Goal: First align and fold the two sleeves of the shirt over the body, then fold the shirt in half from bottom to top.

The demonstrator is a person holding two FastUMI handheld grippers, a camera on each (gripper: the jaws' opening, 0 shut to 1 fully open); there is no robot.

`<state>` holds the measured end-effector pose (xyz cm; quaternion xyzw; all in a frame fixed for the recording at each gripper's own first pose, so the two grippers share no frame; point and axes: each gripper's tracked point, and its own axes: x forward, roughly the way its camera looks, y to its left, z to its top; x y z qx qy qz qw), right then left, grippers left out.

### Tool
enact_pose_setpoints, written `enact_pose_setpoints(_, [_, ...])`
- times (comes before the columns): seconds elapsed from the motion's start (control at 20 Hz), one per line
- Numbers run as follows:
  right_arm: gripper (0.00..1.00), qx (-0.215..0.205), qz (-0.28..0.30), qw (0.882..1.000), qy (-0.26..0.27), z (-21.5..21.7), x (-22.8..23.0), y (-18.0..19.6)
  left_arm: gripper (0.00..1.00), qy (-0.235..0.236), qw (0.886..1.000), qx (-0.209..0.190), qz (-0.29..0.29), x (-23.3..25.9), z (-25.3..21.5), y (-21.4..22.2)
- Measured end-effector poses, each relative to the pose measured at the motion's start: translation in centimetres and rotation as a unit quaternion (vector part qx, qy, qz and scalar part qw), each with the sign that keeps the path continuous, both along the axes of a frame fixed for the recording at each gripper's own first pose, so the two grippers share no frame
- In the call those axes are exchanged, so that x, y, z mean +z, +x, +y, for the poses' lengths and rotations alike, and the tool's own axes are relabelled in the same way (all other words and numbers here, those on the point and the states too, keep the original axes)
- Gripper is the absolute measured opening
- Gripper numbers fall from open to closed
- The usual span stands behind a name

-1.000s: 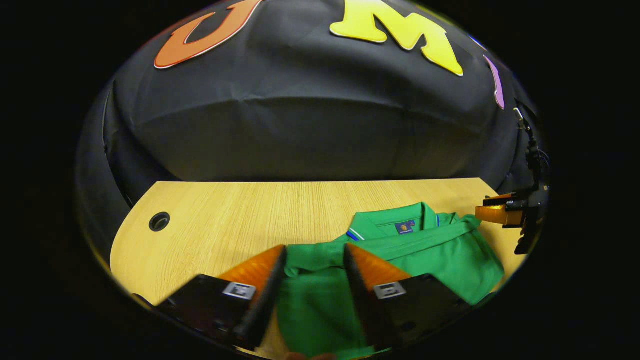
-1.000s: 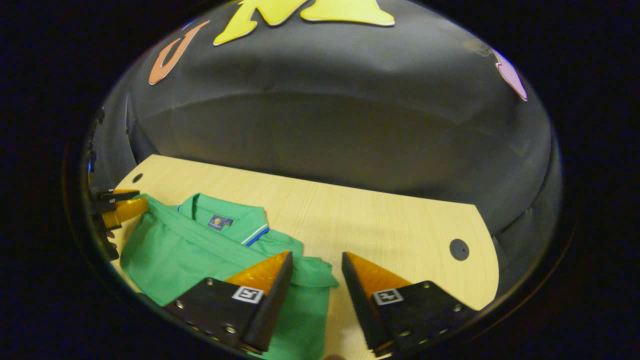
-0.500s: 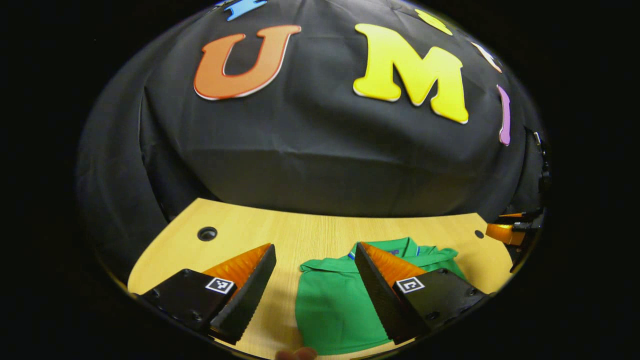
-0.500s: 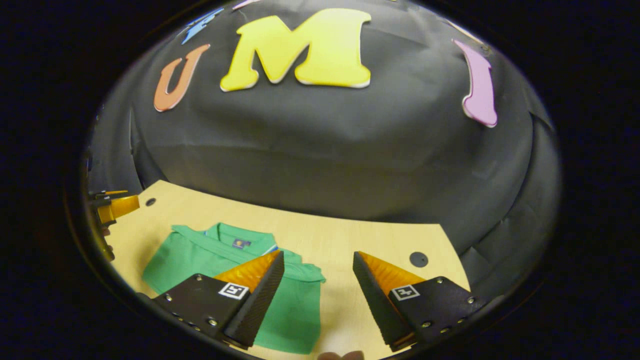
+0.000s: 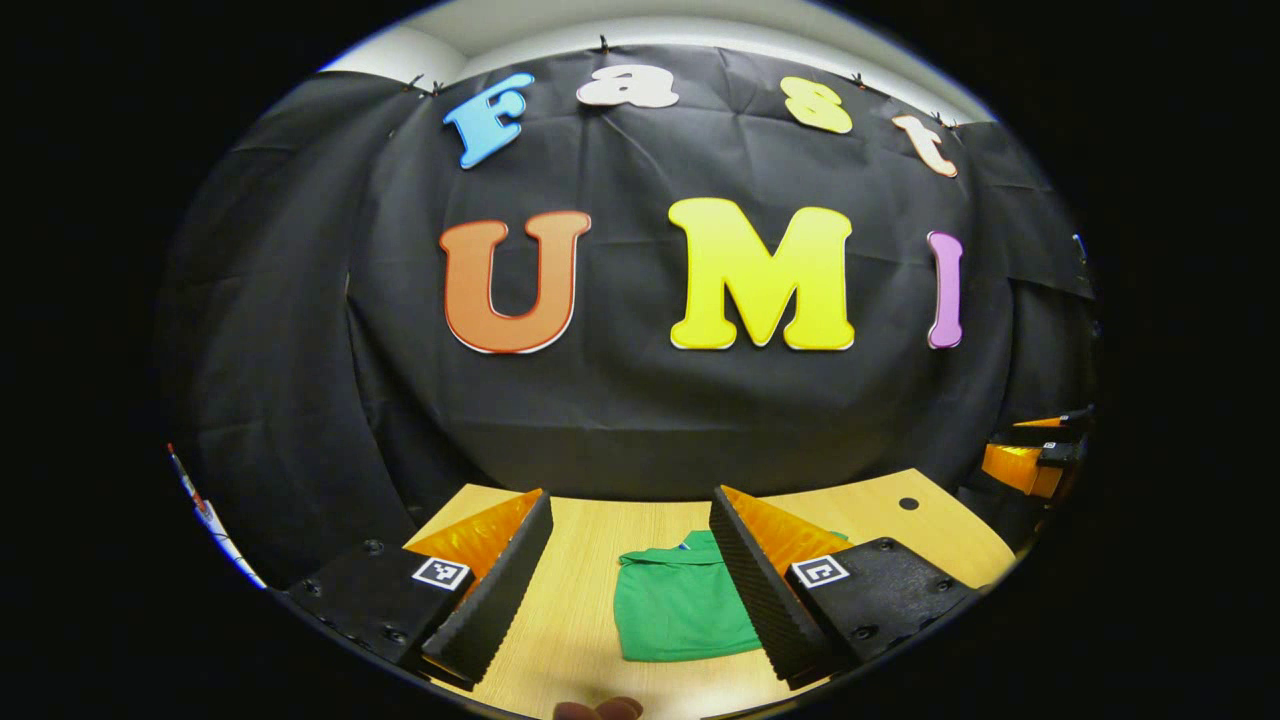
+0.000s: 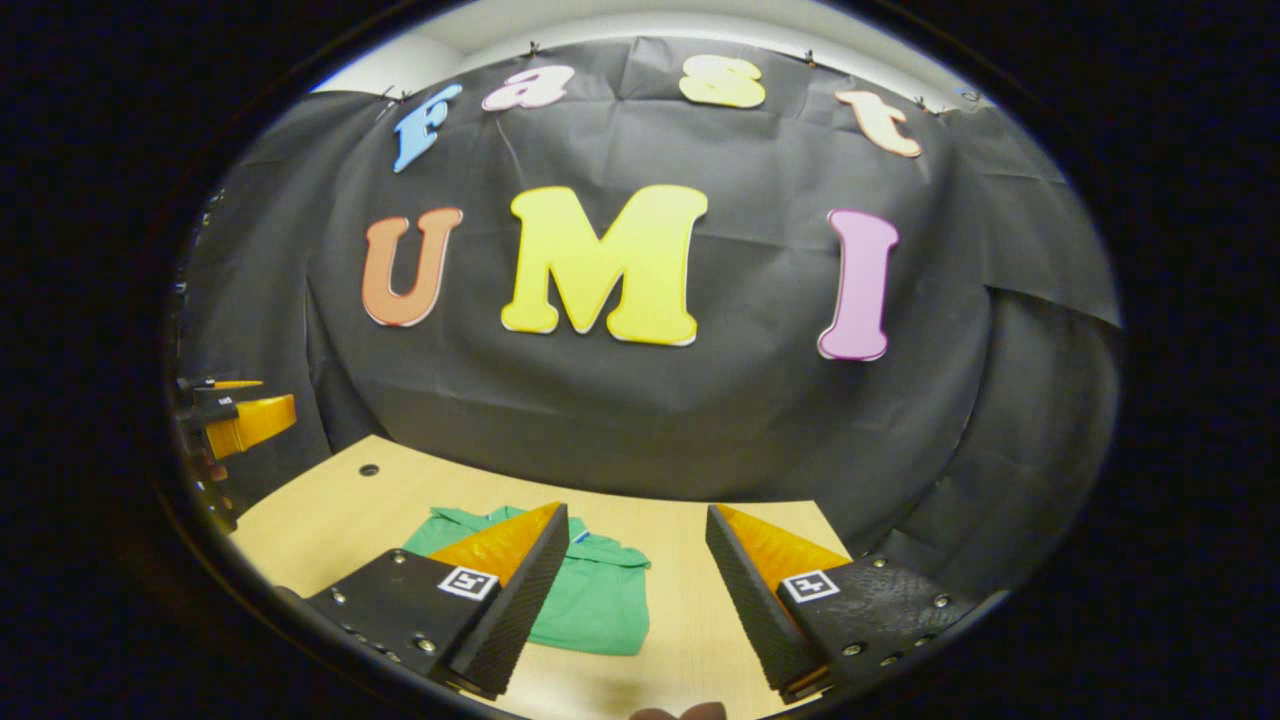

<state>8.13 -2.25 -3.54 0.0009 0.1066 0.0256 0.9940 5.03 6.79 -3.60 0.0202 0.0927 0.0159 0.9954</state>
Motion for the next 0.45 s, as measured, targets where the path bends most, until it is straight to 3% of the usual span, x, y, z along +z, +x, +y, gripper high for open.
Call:
enact_pose_setpoints(0.1, [0.87, -0.003, -0.023, 1.000, -0.006, 0.0, 1.4, -3.4, 1.00, 0.006, 1.000, 0.001, -0.008, 1.0, -0.8, -3.2])
enact_pose_setpoints(0.15, [0.87, -0.006, -0.031, 0.999, -0.004, 0.1, 1.9, -5.0, 0.93, 0.004, 1.000, 0.004, -0.016, 1.6, -1.0, -4.4])
enact_pose_setpoints(0.2, [0.88, -0.008, -0.037, 0.999, -0.001, 0.4, 2.2, -6.5, 1.00, -0.001, 1.000, 0.005, -0.024, 2.2, -1.6, -5.6])
enact_pose_setpoints(0.45, [0.89, -0.010, -0.068, 0.998, -0.008, 1.4, 3.3, -11.1, 1.00, 0.005, 0.998, -0.013, -0.061, 4.2, -4.1, -9.5])
